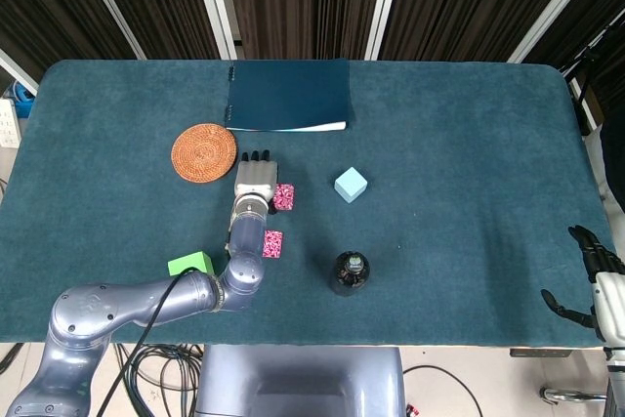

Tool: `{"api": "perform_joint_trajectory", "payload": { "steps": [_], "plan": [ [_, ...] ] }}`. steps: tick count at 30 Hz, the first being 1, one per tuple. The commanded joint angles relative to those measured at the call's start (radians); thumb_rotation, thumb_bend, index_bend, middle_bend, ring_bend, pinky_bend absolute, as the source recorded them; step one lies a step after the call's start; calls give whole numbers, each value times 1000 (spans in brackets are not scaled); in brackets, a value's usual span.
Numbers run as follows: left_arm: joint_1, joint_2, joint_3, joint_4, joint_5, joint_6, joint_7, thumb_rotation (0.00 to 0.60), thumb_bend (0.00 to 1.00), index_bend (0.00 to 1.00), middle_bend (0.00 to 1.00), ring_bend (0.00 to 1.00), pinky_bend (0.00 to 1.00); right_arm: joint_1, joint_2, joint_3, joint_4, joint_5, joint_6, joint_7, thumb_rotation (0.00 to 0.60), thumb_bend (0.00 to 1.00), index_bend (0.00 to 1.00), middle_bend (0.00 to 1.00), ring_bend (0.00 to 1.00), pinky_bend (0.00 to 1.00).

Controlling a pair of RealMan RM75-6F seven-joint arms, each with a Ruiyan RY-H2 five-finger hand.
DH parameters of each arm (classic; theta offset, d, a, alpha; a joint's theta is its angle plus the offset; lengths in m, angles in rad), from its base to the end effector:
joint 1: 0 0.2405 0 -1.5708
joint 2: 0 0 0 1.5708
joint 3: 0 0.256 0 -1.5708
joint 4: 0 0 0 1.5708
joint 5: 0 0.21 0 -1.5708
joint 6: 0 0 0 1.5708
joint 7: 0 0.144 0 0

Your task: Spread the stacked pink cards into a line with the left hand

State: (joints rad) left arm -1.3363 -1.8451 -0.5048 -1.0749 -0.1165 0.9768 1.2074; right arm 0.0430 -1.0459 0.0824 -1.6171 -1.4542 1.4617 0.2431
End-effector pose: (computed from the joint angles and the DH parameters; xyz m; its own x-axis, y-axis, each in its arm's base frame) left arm -0.0182 0.4386 -0.0688 0.5015 0.4683 0.7275 0.8290 -0.0193 -0.5590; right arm -0.3268 -0.1745 0.1869 0.2225 0.0113 0.9749 -0.9725 0.0734 0.2211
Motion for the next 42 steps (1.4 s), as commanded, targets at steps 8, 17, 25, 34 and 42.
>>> {"api": "perform_joint_trajectory", "payload": {
  "steps": [8, 17, 25, 34, 42],
  "plan": [
    [-2, 4, -1, -6, 14, 6, -3, 600, 258, 515, 124, 0, 0, 0, 1, 0, -2, 1, -2, 2, 600, 234, 69, 53, 131, 185],
    [0, 12, -2, -7, 30, -3, -12, 600, 259, 524, 130, 0, 0, 0, 0, 1, -1, 2, 0, 3, 600, 234, 71, 56, 132, 185],
    [-14, -3, -14, 101, 105, -93, -81, 600, 259, 534, 137, 0, 0, -2, 1, 2, -2, 4, 2, 2, 600, 234, 71, 56, 132, 185],
    [-58, -64, -20, 311, 123, -240, -115, 600, 260, 534, 137, 0, 0, -2, 2, 5, -3, 12, -2, 3, 600, 234, 71, 56, 132, 185],
    [-104, -134, -22, 487, 138, -339, -132, 600, 259, 534, 137, 0, 0, 0, 2, 5, -5, 17, -8, -2, 600, 235, 71, 56, 132, 185]
  ]
}}
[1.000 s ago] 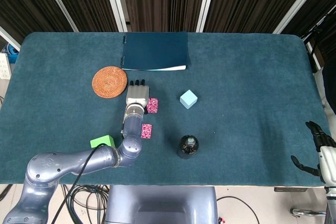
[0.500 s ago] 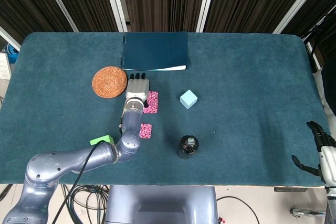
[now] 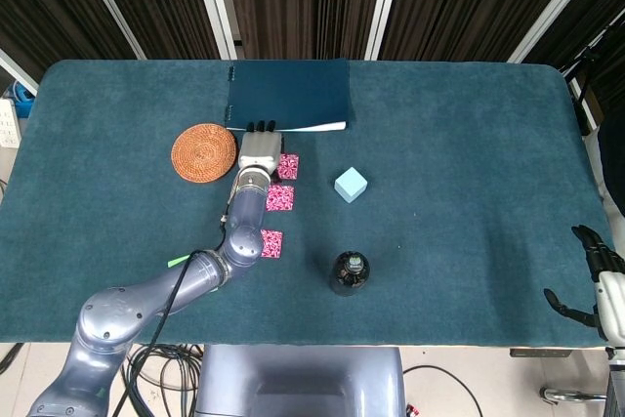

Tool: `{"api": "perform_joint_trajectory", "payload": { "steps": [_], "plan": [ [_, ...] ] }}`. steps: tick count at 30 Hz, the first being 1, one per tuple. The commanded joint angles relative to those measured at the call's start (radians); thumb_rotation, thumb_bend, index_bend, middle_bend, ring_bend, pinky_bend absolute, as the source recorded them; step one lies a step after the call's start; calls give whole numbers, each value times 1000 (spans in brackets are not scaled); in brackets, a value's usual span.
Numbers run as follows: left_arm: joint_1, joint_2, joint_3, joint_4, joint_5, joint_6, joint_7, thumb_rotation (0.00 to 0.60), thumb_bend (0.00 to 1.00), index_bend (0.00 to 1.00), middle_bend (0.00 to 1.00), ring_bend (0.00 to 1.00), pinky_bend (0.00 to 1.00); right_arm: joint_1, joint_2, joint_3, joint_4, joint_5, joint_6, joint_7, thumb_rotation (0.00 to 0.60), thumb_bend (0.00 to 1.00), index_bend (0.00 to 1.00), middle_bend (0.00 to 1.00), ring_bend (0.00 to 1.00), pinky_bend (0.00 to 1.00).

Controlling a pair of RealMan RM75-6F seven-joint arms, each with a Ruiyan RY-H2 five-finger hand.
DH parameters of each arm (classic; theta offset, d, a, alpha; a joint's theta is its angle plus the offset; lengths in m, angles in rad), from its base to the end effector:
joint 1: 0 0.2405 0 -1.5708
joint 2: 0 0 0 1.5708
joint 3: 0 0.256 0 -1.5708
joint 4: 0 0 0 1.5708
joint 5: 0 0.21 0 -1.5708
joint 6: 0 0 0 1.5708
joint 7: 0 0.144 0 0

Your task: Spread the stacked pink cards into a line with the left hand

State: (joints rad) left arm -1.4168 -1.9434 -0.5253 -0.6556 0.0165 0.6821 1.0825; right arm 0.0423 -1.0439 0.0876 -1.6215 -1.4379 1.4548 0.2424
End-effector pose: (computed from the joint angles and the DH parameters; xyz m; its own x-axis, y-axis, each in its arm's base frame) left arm -0.0121 0.4927 -0.0651 0.4895 0.3659 0.7915 0.8593 -0.0477 -0.5093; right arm -0.3282 -0.1752 0.1879 0.2186 0.0131 0.9757 -0.9721 0.0895 0.2166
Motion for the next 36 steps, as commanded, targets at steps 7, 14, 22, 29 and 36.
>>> {"api": "perform_joint_trajectory", "payload": {
  "steps": [7, 14, 22, 29, 36],
  "plan": [
    [-54, -84, -20, 194, -6, -101, 10, 600, 259, 534, 136, 0, 0, 0, 2, 0, -3, 3, -4, -1, 600, 234, 71, 56, 132, 185],
    [-62, -90, -46, 217, -33, -97, 62, 600, 207, 429, 121, 0, 0, 0, 1, -1, -5, 1, -3, -3, 600, 235, 71, 56, 132, 185],
    [-62, -84, -65, 199, -52, -80, 107, 600, 92, 283, 102, 0, 0, -2, 2, 0, -6, 1, -1, -1, 600, 235, 71, 56, 132, 185],
    [-60, -51, -88, 145, -37, -68, 89, 600, 93, 305, 105, 0, 0, -1, 2, 0, -4, 3, -3, 2, 600, 235, 71, 56, 132, 185],
    [31, 131, -73, -148, 26, 14, 47, 600, 126, 308, 106, 0, 0, -1, 3, -1, -4, 2, -6, 6, 600, 235, 71, 56, 132, 185]
  ]
}}
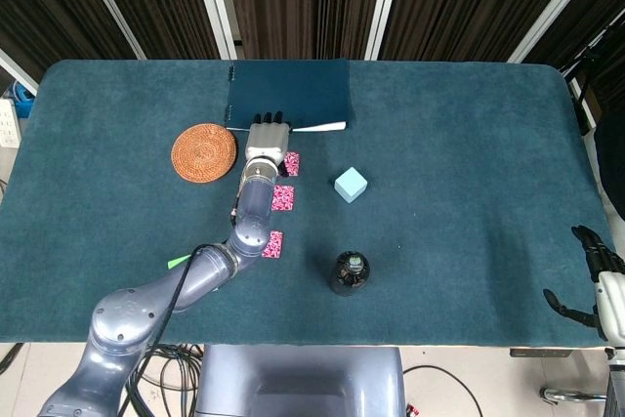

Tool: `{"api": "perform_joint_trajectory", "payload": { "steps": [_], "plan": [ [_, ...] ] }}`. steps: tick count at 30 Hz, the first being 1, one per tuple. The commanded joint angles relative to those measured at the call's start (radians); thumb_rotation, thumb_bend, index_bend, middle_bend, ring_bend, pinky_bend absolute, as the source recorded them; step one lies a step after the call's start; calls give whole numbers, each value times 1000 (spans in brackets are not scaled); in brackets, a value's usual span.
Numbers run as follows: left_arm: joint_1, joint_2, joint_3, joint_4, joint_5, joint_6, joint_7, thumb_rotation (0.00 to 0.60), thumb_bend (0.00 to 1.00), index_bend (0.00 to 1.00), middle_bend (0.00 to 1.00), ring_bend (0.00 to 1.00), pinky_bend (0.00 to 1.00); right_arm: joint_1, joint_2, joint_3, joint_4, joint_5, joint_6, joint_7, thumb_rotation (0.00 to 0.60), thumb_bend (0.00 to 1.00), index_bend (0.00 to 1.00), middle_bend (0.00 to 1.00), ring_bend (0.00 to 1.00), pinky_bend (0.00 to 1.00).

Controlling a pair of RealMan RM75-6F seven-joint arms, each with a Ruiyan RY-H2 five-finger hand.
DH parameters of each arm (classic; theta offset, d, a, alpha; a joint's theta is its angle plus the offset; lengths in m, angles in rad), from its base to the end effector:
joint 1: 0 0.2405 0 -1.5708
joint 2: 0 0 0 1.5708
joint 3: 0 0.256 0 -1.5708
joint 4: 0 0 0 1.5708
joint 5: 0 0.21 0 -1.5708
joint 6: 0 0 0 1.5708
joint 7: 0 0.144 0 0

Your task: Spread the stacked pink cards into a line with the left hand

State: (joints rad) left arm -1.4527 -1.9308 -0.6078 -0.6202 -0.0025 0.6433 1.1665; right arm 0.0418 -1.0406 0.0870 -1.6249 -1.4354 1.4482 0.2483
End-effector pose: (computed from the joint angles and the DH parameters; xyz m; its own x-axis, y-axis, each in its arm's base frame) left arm 0.0083 0.5044 -0.0519 0.4904 0.3520 0.7972 0.8625 -0.0645 -0.5020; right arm -0.3286 -0.1748 0.1879 0.2121 0.0072 0.9772 -0.9731 0.0938 0.2105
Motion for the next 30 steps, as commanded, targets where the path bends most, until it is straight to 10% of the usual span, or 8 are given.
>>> {"api": "perform_joint_trajectory", "payload": {
  "steps": [1, 7, 15, 30],
  "plan": [
    [92, 157, 16, -251, 59, 68, -50, 600, 126, 309, 106, 0, 0, -1, 0, 0, -1, -1, 1, -1, 600, 235, 72, 56, 132, 185],
    [372, 532, 29, -800, 229, 90, -252, 600, 126, 308, 114, 0, 0, -5, 0, 1, -9, 2, 8, -12, 600, 234, 72, 56, 132, 185],
    [700, 805, 31, -1110, 602, 50, -571, 600, 126, 296, 123, 0, 0, -9, -1, -1, -20, -1, 18, -37, 600, 235, 73, 56, 132, 185],
    [1178, 1034, 186, -1272, 1384, 237, -1137, 600, 127, 291, 141, 0, 0, -11, -4, 3, -21, 2, 26, -51, 600, 235, 72, 56, 132, 185]
  ]
}}
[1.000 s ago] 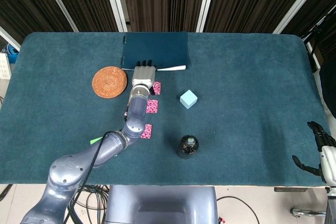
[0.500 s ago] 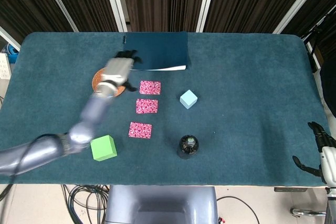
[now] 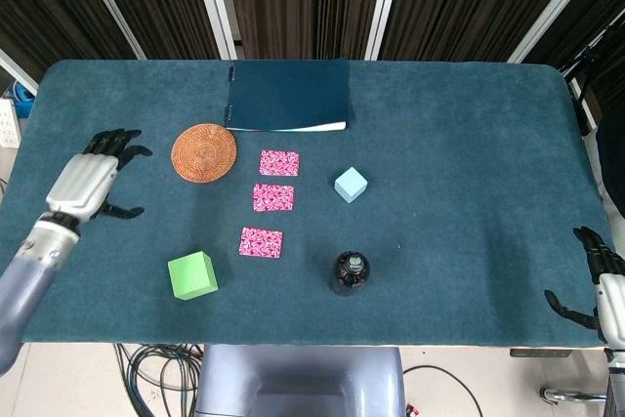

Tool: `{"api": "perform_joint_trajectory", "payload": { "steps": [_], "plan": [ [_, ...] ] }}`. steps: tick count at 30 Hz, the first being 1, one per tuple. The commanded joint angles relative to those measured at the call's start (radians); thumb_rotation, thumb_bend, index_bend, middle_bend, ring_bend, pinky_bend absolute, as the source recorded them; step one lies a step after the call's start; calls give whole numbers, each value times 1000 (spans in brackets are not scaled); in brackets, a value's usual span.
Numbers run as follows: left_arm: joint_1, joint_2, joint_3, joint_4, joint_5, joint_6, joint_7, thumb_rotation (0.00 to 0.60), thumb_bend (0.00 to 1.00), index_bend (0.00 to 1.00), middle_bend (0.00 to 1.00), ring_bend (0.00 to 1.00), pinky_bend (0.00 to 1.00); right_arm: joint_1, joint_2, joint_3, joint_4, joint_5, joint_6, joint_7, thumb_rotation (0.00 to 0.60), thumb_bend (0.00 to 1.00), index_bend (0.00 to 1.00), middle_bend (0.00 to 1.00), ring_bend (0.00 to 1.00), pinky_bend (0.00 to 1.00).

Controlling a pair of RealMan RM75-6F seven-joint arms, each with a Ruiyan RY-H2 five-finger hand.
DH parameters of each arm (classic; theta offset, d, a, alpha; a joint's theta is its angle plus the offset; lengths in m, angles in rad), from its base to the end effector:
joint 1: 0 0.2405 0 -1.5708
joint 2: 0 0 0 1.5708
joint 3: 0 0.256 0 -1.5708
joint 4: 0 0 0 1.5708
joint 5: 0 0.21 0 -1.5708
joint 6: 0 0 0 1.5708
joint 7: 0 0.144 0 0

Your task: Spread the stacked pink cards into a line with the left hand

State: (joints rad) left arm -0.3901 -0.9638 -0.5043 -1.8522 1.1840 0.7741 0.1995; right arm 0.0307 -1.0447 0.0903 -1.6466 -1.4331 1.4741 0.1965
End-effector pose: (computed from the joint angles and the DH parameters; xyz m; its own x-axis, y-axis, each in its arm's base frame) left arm -0.1879 0.3281 0.1710 0.3988 0.1891 0.8973 0.9081 -0.2175 -0.3578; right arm -0.3245 -0.1717 0.1879 0.2394 0.0270 0.9705 -0.9668 0.0989 0.2357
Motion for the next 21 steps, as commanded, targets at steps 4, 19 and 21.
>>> {"api": "perform_joint_trajectory", "payload": {
  "steps": [4, 19, 21],
  "plan": [
    [242, 94, 184, -9, 397, 317, -270, 600, 127, 291, 142, 0, 0, 1, -3, 4, 4, -2, 4, 6, 600, 234, 73, 56, 132, 185],
    [287, 71, 329, 123, 542, 535, -365, 600, 127, 292, 142, 0, 0, 0, -10, 9, 7, -5, 15, 13, 600, 235, 73, 56, 132, 185],
    [283, 69, 336, 124, 543, 546, -361, 600, 127, 292, 143, 0, 0, 0, -10, 10, 7, -4, 14, 14, 600, 235, 73, 56, 132, 185]
  ]
}}
